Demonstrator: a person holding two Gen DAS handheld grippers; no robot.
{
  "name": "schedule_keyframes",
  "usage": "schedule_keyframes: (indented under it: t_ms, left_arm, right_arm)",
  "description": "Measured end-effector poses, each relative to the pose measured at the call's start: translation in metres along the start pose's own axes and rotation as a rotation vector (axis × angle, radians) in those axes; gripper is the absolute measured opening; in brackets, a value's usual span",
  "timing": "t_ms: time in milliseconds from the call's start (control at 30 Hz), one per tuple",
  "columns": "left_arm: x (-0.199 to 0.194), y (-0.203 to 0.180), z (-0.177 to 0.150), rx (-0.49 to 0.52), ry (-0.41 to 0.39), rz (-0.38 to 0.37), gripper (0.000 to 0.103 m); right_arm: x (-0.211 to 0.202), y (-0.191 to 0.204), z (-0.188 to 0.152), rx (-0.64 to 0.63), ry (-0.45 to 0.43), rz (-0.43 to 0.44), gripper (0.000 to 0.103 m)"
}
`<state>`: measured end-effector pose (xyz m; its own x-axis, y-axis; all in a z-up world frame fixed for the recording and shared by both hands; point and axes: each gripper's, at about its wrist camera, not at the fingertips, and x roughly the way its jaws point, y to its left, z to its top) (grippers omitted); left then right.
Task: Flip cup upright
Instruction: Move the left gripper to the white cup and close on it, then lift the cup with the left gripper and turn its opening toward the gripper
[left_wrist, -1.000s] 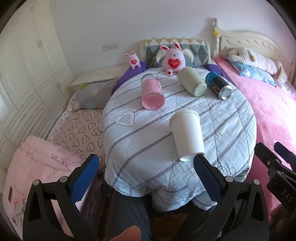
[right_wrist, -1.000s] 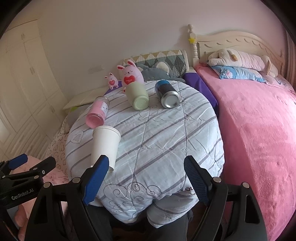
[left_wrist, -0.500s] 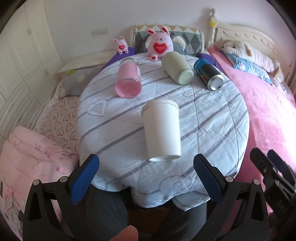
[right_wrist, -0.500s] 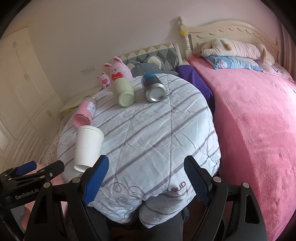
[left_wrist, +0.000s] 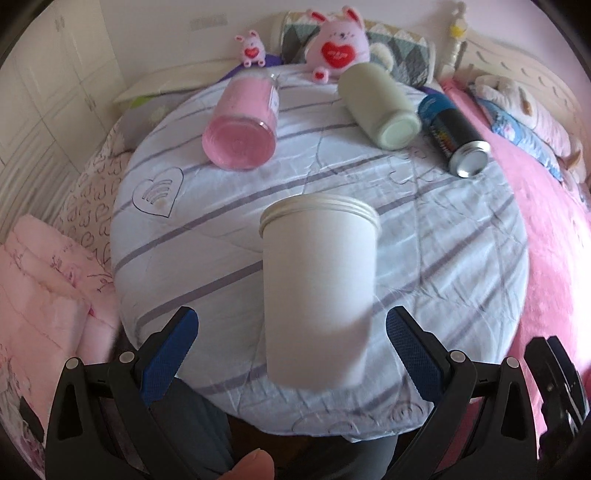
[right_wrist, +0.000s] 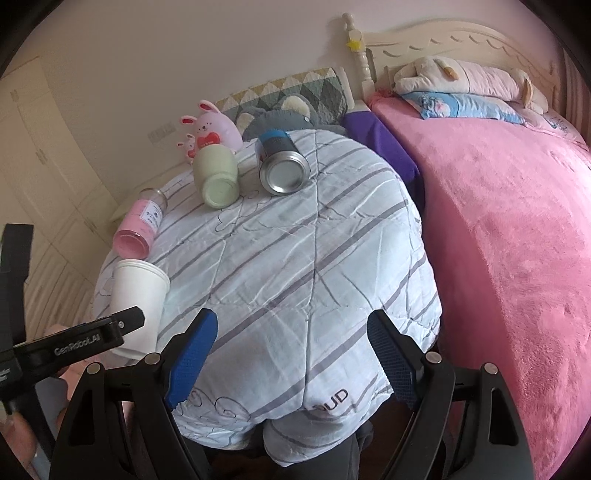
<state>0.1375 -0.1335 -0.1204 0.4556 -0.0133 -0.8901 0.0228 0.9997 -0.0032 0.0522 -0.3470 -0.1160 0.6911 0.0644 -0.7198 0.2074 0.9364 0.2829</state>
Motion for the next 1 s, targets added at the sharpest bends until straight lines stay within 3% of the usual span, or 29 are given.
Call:
schedule_keyframes:
  t_ms: [533, 567, 733, 1000]
  left_arm:
    - [0.038, 0.01, 0.015, -0.113, 0.052, -0.048, 0.102]
    - [0.04, 0.01, 0.015, -0.117, 0.055, -0.051, 0.1]
    - [0.04, 0.014, 0.016, -0.102, 0.036, -0.072, 0.069]
    - [0.024, 0.022, 0.021, -0.028, -0.041, -0.084, 0.066]
  right_arm:
    - [0.026, 0.007, 0.007, -0.016, 0.053, -0.006, 0.084]
    - [0.026, 0.007, 0.008, -0.016, 0.054, -0.006, 0.084]
    - [0.025, 0.007, 0.009, -0.016, 0.053, -0.011, 0.084]
    - [0.021, 0.011, 0.007, -0.019, 0.043, -0.014, 0.084]
